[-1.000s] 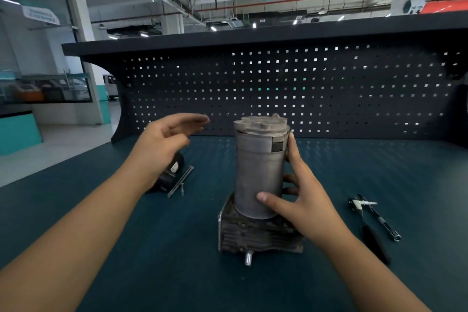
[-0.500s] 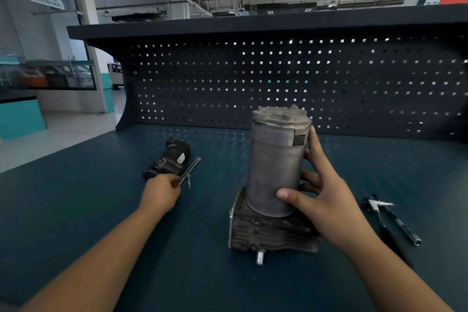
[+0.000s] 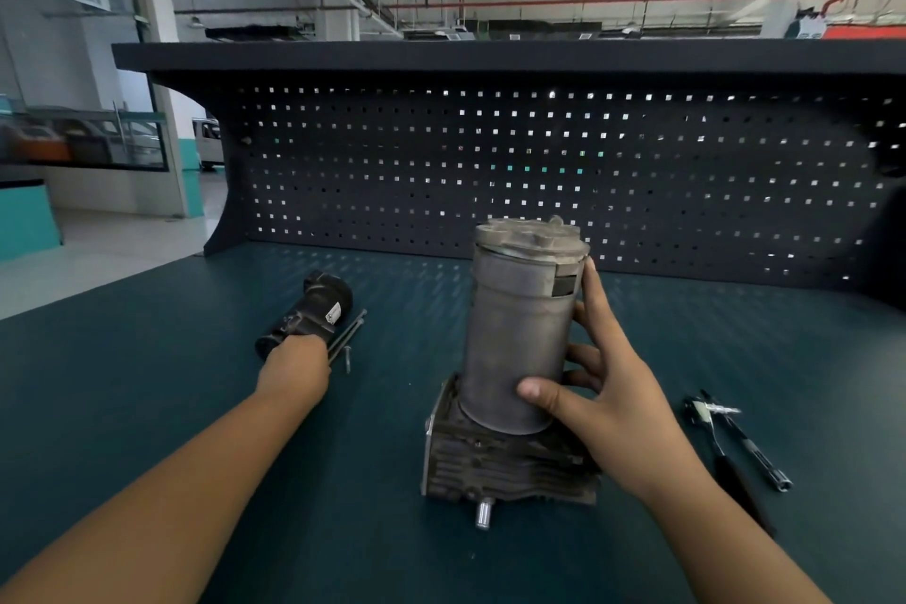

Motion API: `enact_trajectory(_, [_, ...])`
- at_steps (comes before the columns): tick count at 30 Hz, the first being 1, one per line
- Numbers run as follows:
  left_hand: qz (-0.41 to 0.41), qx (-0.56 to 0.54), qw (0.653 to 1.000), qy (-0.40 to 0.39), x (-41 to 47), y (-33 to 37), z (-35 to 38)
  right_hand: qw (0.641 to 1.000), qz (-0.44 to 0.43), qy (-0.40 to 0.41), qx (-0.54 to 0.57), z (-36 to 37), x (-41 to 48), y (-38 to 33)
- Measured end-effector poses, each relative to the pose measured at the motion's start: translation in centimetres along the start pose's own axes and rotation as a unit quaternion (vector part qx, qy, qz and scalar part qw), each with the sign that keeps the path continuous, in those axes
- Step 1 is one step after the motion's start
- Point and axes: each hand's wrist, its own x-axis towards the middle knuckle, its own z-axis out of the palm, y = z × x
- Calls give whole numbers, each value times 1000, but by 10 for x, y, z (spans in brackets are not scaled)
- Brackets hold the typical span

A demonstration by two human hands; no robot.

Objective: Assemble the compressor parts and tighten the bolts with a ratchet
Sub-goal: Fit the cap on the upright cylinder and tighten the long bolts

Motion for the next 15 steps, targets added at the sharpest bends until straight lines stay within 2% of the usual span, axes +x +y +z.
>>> enact_trajectory(4, [-39,-42,996,-66,1,0,-17,1000,1,1,0,0,0,-1])
enact_trajectory(6, [-60,-95,991,-79,0,-1,-22,1000,2,3,2,0,0,-2])
enact_trajectory(7, [-70,-156,982,-78,0,-2,-22,1000,3,3,4,0,0,-2])
enact_trajectory(8, [-86,-249,961,-84,-1,-2,-22,1000,3,3,5,0,-1,-2])
enact_trajectory(10, [-137,-442,876,-135,-8,2,-26,1000,3,3,2,0,-1,-3])
enact_trajectory(11, [-151,-501,838,-157,-11,3,-28,1000,3,3,1,0,-1,-3])
enact_trajectory(14, [-168,-575,768,-226,-18,9,-36,1000,8,3,-1,0,0,-3])
enact_trajectory(15, [-172,-611,729,-256,-21,12,-42,1000,9,3,0,0,0,-2])
